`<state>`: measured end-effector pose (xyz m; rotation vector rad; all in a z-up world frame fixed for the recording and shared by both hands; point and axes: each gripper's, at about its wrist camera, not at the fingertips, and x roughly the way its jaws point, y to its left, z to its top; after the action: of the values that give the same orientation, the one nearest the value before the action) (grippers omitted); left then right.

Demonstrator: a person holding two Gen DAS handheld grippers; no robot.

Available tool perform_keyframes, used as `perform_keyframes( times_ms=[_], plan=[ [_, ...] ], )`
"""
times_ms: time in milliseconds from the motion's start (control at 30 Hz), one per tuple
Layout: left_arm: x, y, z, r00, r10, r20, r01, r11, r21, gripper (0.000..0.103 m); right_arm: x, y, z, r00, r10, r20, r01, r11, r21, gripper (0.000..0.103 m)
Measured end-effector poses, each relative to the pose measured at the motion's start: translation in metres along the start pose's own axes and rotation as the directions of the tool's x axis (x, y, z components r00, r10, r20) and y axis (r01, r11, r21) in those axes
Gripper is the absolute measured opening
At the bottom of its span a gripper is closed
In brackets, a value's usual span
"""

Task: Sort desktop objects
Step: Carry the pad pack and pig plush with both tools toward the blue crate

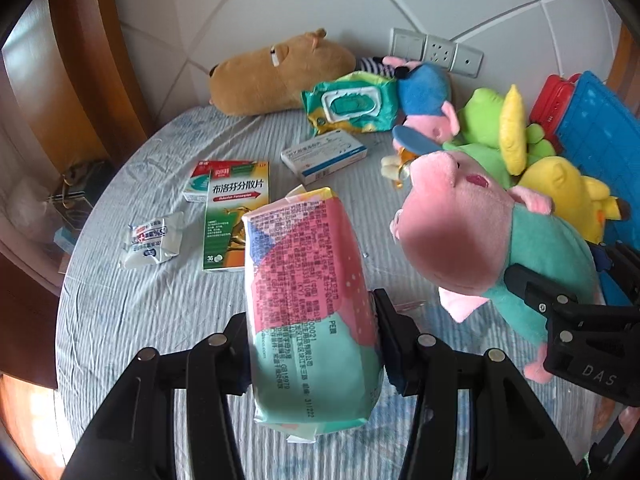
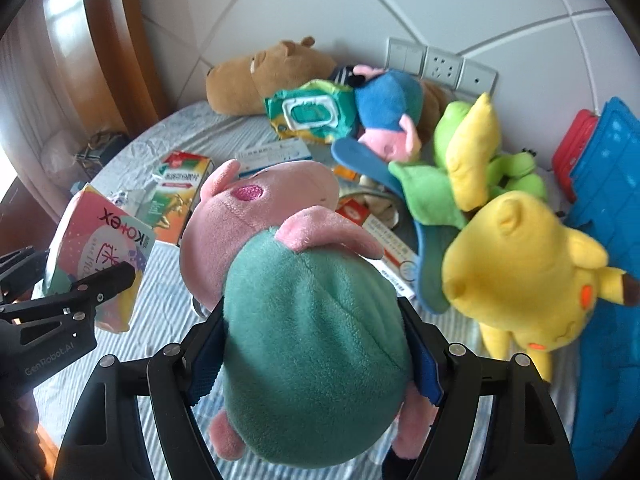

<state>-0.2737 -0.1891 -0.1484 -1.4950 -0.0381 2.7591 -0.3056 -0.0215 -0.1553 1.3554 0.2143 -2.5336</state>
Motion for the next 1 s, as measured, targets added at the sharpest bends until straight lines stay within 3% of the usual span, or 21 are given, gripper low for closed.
perform_keyframes(
  times_ms=[433,1000],
  plan=[
    [-0.073,-0.046,-0.018,0.996,-0.029,0.081,0.028,1.000,0.007,0.049,-0.095,-0.035,-0.022,0.994,-0.050,0.096,0.050,0.999,0.002,0.077],
    [-0.133,-0.101,-0.040,0.987,-0.020,0.161,0.020,1.000,0.007,0.049,-0.172,-0.073,-0.053,0.979,-0.058,0.194,0.064,0.998,-0.025,0.077]
  ],
)
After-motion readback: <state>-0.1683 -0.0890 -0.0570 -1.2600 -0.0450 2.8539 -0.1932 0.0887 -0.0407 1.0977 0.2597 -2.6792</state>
